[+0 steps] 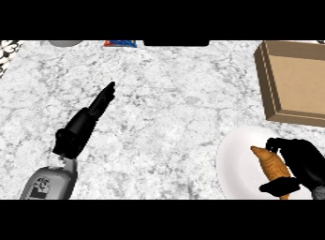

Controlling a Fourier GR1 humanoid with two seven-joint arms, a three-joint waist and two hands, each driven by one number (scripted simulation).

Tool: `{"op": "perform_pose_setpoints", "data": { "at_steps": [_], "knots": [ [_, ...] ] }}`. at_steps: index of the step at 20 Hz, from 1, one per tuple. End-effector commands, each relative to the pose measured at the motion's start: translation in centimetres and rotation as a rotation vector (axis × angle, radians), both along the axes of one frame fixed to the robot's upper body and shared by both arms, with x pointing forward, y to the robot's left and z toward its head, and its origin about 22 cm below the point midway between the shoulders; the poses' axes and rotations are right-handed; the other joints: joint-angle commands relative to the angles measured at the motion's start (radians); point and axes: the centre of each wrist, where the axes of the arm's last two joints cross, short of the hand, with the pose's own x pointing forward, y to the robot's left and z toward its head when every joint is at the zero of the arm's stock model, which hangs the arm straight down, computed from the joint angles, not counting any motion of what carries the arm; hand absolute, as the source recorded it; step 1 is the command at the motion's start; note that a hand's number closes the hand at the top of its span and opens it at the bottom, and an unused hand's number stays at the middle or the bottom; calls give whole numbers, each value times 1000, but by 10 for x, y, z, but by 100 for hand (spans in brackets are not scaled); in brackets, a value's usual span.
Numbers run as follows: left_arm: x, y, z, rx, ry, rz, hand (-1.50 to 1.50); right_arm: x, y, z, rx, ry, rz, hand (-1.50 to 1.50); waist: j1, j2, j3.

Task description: Pick the croissant from the plate and place it in the cardboard box

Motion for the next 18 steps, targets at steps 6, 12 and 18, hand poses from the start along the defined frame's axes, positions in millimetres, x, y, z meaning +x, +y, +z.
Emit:
{"op": "perform_pose_setpoints", "data": {
  "at_steps": [6, 12, 18],
  "knots": [
    [5, 0, 1, -8, 5, 5, 0, 11, -102, 26, 21, -195, 96, 150, -2, 2, 4],
    [7, 11, -4, 5, 8, 11, 0, -4, -105, 68, 51, -382, 97, 150, -12, 0, 3],
    [-2, 28, -1, 0, 0, 22, 0, -28, -86, 148, 166, -443, 186, 150, -19, -4, 2]
  ]
}}
